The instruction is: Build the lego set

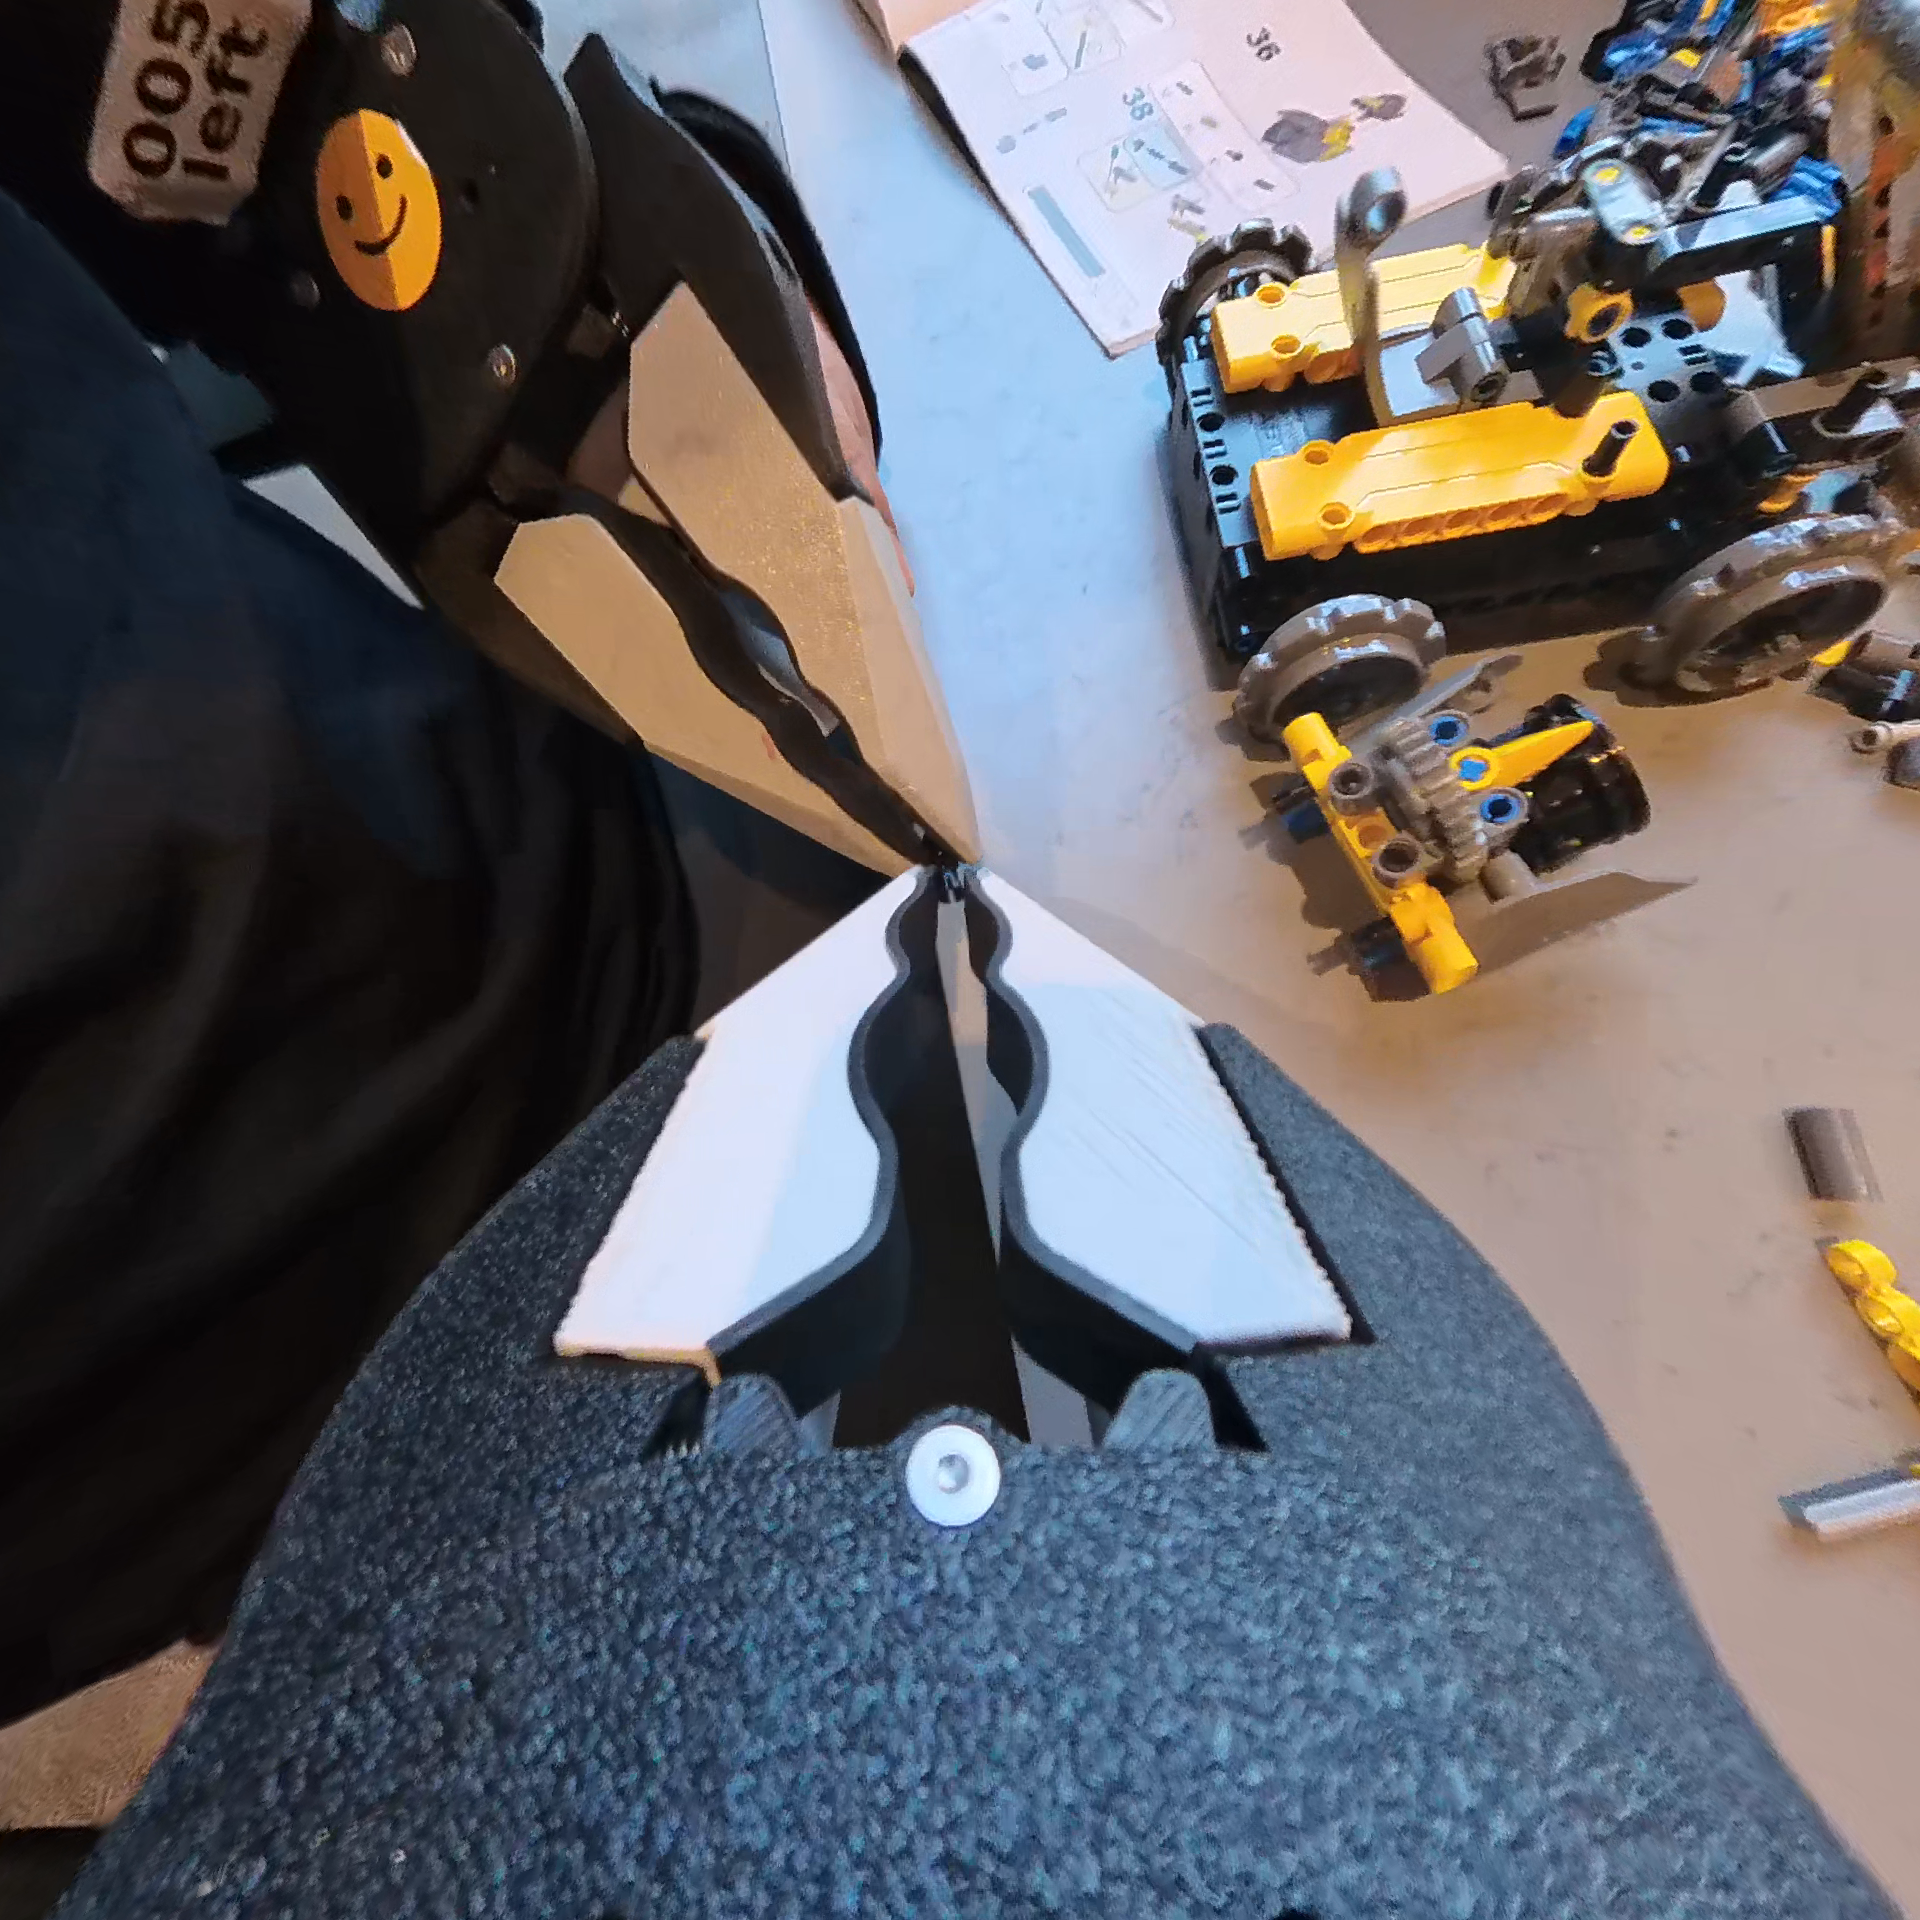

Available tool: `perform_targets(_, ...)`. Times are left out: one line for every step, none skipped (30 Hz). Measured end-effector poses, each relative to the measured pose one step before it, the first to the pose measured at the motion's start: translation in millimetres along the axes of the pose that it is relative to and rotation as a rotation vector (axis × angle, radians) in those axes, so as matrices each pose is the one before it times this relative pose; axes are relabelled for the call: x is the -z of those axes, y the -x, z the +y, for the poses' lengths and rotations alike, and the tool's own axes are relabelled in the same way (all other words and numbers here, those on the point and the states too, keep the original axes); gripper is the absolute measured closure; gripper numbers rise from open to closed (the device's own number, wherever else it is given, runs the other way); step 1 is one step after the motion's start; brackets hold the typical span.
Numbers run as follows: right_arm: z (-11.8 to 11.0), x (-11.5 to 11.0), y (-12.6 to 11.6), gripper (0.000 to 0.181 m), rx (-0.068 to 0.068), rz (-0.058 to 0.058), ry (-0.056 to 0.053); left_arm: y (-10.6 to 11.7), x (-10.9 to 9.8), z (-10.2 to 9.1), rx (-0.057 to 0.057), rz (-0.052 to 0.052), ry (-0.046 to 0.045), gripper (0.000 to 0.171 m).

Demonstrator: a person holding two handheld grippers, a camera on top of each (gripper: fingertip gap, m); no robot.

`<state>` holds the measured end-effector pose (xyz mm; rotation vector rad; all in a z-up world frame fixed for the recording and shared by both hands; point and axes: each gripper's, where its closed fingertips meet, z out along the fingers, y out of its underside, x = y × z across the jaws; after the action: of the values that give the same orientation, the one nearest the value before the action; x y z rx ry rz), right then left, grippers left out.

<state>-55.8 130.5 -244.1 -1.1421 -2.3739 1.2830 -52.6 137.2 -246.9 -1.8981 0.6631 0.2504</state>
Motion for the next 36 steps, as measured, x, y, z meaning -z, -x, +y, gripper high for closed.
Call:
perform_targets(-2.26, 0.93, -0.61, 0.177, -0.0118, -0.0038, -0.0187, 1.88, 0.73, -1.17, 0.0082, -0.0093, -0.00938, 0.168)
perform_targets(-2.46, 1.07, -0.63, 0.177, -0.0099, -0.0028, -0.0191, 2.14, 0.85, -1.41, 0.0083, -0.0112, -0.01077, 0.168)
perform_targets(-2.26, 1.18, -0.77, 0.177, -0.0064, -0.0011, -0.018, 1.95, 0.77, -0.91, 0.0089, -0.0096, -0.00814, 0.168)
perform_targets(-1.99, 1.02, -0.5, 0.177, -0.0028, -0.0004, -0.0163, 1.68, 0.57, -0.62, 0.0092, -0.0063, -0.00665, 0.168)
perform_targets(-1.95, 1.14, -0.59, 0.177, -0.0013, 0.0006, -0.0153, 1.81, 0.73, -0.76, 0.0106, -0.0073, -0.00764, 0.168)
perform_targets(-1.85, 1.21, -0.69, 0.178, -0.0016, 0.0015, -0.0144, 1.84, 0.54, -0.5, 0.011, -0.0073, -0.00567, 0.168)
perform_targets(-1.89, 1.37, -0.92, 0.179, -0.0025, 0.0021, -0.0139, 1.21, 0.29, 0.03, 0.0098, -0.0041, -0.0028, 0.168)
perform_targets(-1.63, 1.33, -0.94, 0.179, -0.0034, 0.0026, -0.0119, 0.86, -0.11, 0.44, 0.0085, -0.0021, 0.0001, 0.168)
perform_targets(-1.76, 1.25, -0.92, 0.179, -0.0043, 0.0024, -0.0122, 0.86, -0.23, 0.27, 0.0069, -0.003, 0.0002, 0.168)
perform_targets(-1.87, 1.23, -0.59, 0.179, -0.0054, -0.0004, -0.0126, 0.74, -0.07, 0.01, 0.0046, -0.004, -0.00087, 0.168)
perform_targets(-1.81, 1.02, -0.2, 0.179, -0.0052, -0.0018, -0.0121, 0.32, 0.07, -0.12, 0.0019, -0.0024, -0.00192, 0.168)
perform_targets(-1.8, 0.9, -0.58, 0.179, -0.0044, 0.0001, -0.0111, 0.03, 0.09, -0.02, -0.0004, -0.0018, -0.00161, 0.168)
perform_targets(-1.75, 0.88, -0.81, 0.179, -0.0039, 0.002, -0.0105, 0.32, 0.41, -0.33, -0.001, -0.0037, -0.00331, 0.168)
perform_targets(-1.65, 0.91, -0.61, 0.179, -0.0038, 0.0015, -0.0098, 0.19, 0.41, -0.47, -0.0005, -0.002, -0.00405, 0.168)
perform_targets(-1.26, 1.06, -0.92, 0.178, -0.0024, 0.0033, -0.0079, 0.29, 0.51, -0.52, 0.0013, -0.0022, -0.00462, 0.168)
perform_targets(-0.96, 1.58, -1.7, 0.177, 0.0006, 0.0099, -0.006, 0.76, 0.71, -0.61, 0.0043, -0.0037, -0.00608, 0.168)
perform_targets(-0.97, 2.41, -2.77, 0.176, 0.0014, 0.0163, -0.0074, 0.9, 0.86, -0.68, 0.007, -0.0031, -0.00678, 0.168)
perform_targets(-1.5, 3.11, -3.12, 0.175, -0.0015, 0.0171, -0.0124, 1.01, 1.02, -0.44, 0.0091, -0.0025, -0.00645, 0.168)
perform_targets(-1.65, 3.62, -3.08, 0.174, -0.0068, 0.0142, -0.0152, 1.0, 0.94, -0.26, 0.0099, -0.0018, -0.005, 0.168)
perform_targets(-1.27, 3.75, -3.86, 0.174, -0.0107, 0.0155, -0.0141, 0.93, 0.8, -0.05, 0.0108, -0.0011, -0.00389, 0.168)
perform_targets(-0.57, 3.77, -4.89, 0.174, -0.0116, 0.0204, -0.0115, 0.68, 0.77, -0.07, 0.011, 0.0024, -0.00374, 0.168)
perform_targets(-0.13, 3.5, -5.35, 0.173, -0.0119, 0.0223, -0.0096, 0.55, 0.78, -0.09, 0.0116, 0.0028, -0.00261, 0.168)
perform_targets(0.17, 3.4, -5.35, 0.172, -0.0128, 0.0214, -0.0079, 1.11, 0.69, -0.23, 0.0126, 0.0007, -0.00353, 0.168)
perform_targets(0.69, 2.94, -5.6, 0.171, -0.0125, 0.0229, -0.0052, 0.71, 0.81, -0.69, 0.0127, 0.0027, -0.00614, 0.168)
perform_targets(1.26, 2.6, -5.6, 0.17, -0.0102, 0.0247, -0.0015, 1.09, 0.82, -0.67, 0.0132, 0.0014, -0.00557, 0.168)
perform_targets(1.68, 2.24, -4.53, 0.17, -0.0098, 0.0189, -0.0001, 1.3, 0.92, -1.12, 0.0141, 0.0003, -0.00782, 0.168)
perform_targets(1.94, 1.7, -2.83, 0.17, -0.0134, 0.0081, 0.0014, 0.94, 0.88, -1.26, 0.0146, 0.0032, -0.00867, 0.168)
perform_targets(1.66, 1.16, -2.09, 0.169, -0.0137, 0.0035, 0.0001, 0.77, 0.65, -0.81, 0.0139, 0.0049, -0.00585, 0.168)
perform_targets(1.17, 0.82, -2.34, 0.169, -0.0099, 0.0063, -0.004, 0.94, 0.65, -0.72, 0.0131, 0.0018, -0.00489, 0.168)
perform_targets(1.47, 0.56, -2.85, 0.167, -0.0084, 0.0099, -0.0022, 1.22, 0.62, -1.0, 0.012, -0.0011, -0.0064, 0.168)
perform_targets(1.72, 0.33, -3.07, 0.165, -0.0079, 0.0107, 0.0022, 0.5, 0.72, -1.21, 0.0089, 0.003, -0.00814, 0.168)
perform_targets(1.7, 0.24, -3.14, 0.163, -0.0052, 0.0119, 0.0028, 0.13, 0.47, -0.95, 0.0071, 0.0045, -0.00635, 0.168)
perform_targets(1.33, 0.18, -3.07, 0.163, -0.0018, 0.0119, 0.003, 0.25, 0.18, -0.36, 0.0069, 0.0038, -0.0017, 0.168)
perform_targets(1.37, 0.1, -2.82, 0.163, 0.0004, 0.0108, 0.0052, -0.16, 0.13, -0.17, 0.0058, 0.0058, -0.0004, 0.168)
perform_targets(1.1, 0.0, -2.96, 0.163, 0.0017, 0.0115, 0.0062, -0.35, -0.18, 0.01, 0.0058, 0.0069, 0.00104, 0.168)
perform_targets(0.71, -0.01, -3.05, 0.163, 0.003, 0.0117, 0.0056, -1.35, -0.38, 0.41, 0.007, 0.0143, 0.00471, 0.168)
